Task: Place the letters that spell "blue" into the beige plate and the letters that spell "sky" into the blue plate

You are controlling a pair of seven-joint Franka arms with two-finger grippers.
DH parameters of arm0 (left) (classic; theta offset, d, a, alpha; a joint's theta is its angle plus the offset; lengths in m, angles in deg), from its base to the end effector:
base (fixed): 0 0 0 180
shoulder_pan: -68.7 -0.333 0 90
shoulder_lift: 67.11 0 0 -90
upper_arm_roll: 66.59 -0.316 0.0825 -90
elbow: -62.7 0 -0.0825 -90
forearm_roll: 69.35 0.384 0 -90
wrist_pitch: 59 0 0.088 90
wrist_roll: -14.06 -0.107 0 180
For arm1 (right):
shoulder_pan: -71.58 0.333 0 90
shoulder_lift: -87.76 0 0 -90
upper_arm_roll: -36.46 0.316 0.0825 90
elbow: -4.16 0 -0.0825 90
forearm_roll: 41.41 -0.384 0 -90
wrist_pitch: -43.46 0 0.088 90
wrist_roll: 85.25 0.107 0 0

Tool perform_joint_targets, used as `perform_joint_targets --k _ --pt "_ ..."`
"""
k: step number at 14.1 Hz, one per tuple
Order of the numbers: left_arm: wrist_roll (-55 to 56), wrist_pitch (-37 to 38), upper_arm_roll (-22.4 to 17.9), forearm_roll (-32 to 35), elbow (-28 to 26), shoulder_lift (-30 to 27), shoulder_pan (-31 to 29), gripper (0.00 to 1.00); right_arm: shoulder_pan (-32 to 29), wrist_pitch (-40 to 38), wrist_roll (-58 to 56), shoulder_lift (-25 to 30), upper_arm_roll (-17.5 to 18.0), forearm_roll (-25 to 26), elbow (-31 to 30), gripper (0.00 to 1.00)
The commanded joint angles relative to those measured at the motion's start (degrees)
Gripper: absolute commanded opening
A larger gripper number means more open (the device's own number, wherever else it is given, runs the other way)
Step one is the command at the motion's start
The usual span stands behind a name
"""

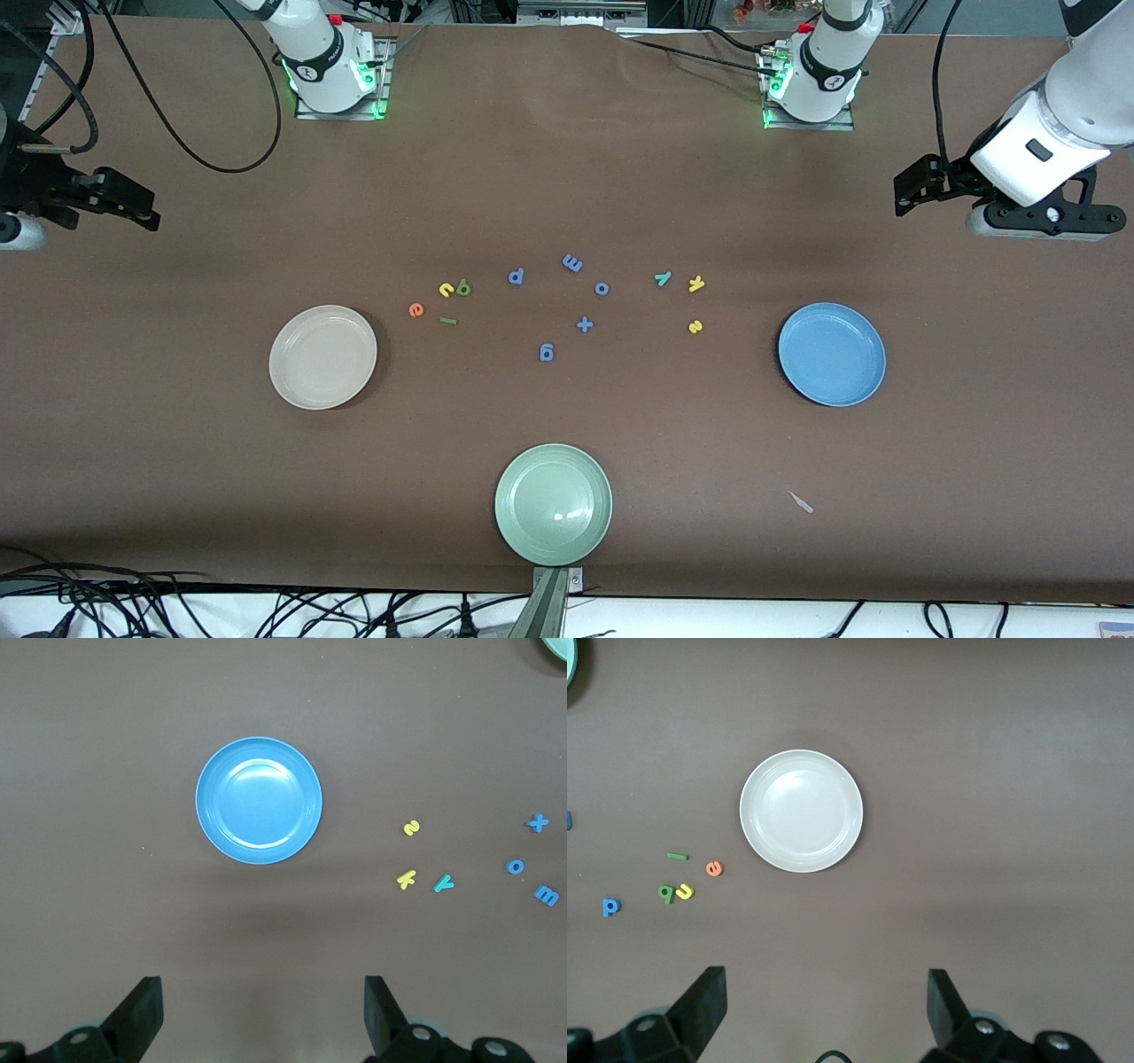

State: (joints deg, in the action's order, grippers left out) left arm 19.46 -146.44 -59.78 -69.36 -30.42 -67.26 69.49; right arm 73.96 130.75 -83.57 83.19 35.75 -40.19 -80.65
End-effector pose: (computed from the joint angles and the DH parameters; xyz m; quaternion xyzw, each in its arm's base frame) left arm 0.5419 -0.0724 0.5967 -0.9987 0.0192 0.0479 0.0055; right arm 0.5744 0.0147 0.6180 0.9998 -0.0004 -0.0179 0.0117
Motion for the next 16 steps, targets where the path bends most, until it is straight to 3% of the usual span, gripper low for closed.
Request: perform_joint_targets --k 1,16 --pt "0.7 1.1 0.4 1.3 0.9 -0.1 0.4 1.0 -0.2 -0.3 0.4 0.8 0.4 -0.3 -0.5 1.0" --pt "4.7 3.5 3.0 0.5 3.3 0.2 0.5 1.0 -0.2 0.2 0.3 0.8 0.0 -1.7 -0.5 1.0"
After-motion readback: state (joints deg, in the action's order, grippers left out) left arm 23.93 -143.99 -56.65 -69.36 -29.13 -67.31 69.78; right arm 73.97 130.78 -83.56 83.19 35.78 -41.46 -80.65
